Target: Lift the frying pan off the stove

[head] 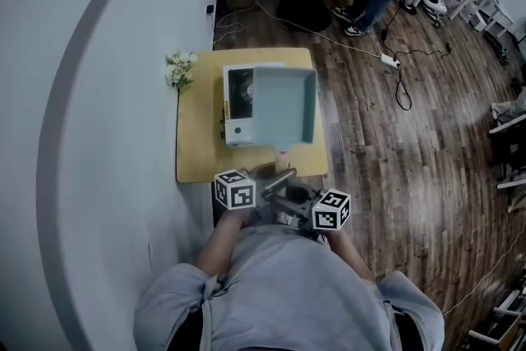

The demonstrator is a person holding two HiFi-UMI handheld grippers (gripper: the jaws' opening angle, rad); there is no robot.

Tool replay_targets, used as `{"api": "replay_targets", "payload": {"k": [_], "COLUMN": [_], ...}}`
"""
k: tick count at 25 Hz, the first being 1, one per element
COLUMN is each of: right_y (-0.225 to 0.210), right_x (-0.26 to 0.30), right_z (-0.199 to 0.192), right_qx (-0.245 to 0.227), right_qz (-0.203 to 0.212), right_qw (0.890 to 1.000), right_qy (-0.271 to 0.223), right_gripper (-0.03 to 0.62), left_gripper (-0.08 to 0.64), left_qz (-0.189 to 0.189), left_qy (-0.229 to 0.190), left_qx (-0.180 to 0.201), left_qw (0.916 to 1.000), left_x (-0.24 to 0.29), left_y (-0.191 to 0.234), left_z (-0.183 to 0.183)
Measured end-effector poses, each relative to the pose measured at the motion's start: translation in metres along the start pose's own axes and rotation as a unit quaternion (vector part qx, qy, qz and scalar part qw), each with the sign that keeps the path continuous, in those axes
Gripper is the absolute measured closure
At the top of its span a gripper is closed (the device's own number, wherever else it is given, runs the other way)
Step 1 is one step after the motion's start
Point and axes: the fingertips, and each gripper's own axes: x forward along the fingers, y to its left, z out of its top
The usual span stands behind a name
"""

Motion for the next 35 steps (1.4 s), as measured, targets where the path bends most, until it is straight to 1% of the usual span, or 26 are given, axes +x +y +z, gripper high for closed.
{"api": "replay_targets", "payload": {"k": [6, 10, 15, 28, 35], "right_y": [-0.003, 0.000, 0.003, 0.003, 0.003], "right_x": [0.002, 0.002, 0.001, -0.009, -0.015], "right_z": [-0.012, -0.018, -0.019, -0.016, -0.014], "right_qx": [0.004, -0.001, -0.003, -0.001, -0.007], "right_qz": [0.016, 0.022, 0.022, 0.014, 0.012], "right_qw": [1.000, 0.999, 0.999, 1.000, 1.000], "right_qy": [0.019, 0.032, 0.029, 0.010, 0.009], "right_gripper": [0.422, 0.417, 0.417, 0.417, 0.417], "left_gripper": [0.407, 0.407, 0.407, 0.404, 0.403], "left_qz": [0.022, 0.027, 0.027, 0.017, 0.014], "left_qy": [0.001, -0.010, -0.016, -0.004, -0.003], "left_qx": [-0.007, -0.015, -0.017, -0.006, -0.003], "left_qw": [0.9997, 0.9995, 0.9994, 0.9998, 0.9999], "left_x": [-0.004, -0.008, -0.010, 0.000, 0.004], "left_y": [0.009, 0.010, 0.008, -0.001, -0.005], "left_z": [-0.011, -0.015, -0.016, -0.018, -0.018]}}
